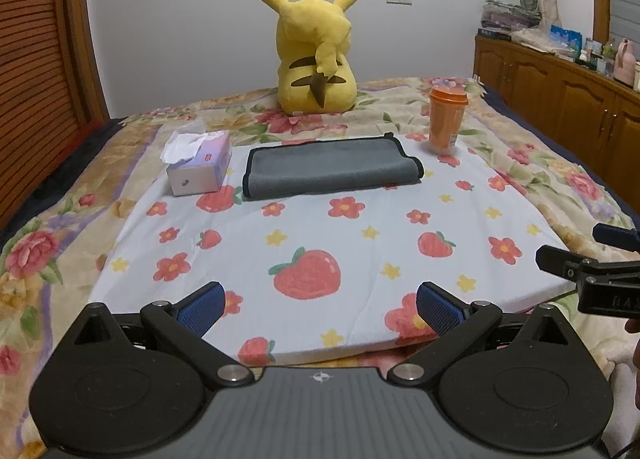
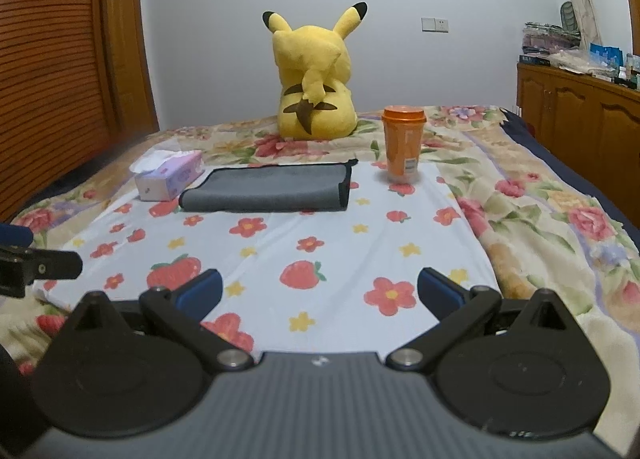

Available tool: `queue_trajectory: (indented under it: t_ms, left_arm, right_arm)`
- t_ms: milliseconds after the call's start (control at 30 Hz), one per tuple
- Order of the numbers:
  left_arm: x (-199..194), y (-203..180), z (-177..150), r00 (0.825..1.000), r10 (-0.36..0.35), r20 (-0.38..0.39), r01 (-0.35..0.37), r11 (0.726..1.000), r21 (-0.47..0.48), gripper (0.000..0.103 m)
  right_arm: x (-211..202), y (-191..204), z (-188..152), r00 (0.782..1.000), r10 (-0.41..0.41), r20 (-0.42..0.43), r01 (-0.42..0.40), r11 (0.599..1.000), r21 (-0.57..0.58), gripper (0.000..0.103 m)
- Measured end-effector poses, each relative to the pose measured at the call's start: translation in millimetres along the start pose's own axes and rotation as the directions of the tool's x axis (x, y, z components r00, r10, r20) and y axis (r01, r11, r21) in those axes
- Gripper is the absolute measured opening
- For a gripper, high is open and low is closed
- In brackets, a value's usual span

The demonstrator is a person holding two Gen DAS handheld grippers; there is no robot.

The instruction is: Fold towel

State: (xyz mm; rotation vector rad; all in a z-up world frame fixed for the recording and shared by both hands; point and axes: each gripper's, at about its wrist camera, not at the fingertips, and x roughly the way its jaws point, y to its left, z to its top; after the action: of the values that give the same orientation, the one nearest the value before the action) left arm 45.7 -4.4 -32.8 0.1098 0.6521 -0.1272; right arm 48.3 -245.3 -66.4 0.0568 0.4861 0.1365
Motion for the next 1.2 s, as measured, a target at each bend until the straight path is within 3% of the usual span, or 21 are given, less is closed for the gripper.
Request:
queue_trajectory:
  t_ms: [500,1200]
  left_arm:
    - [-16,-2,-4,0.996,0.013,0.086,-0.012,1.0,-0.011,0.103]
    - [-35,-6,5,0.977,0.028,0.209,-0.03,1.0,0.005,0.103]
  right_arm:
    - [-10,-7,1,0.999,-0.007,0.045,0.007,1.0,0.005,0.103]
    - [-22,-7,10,0.992,0.0,0.124,0.0,1.0,0.002,0.103]
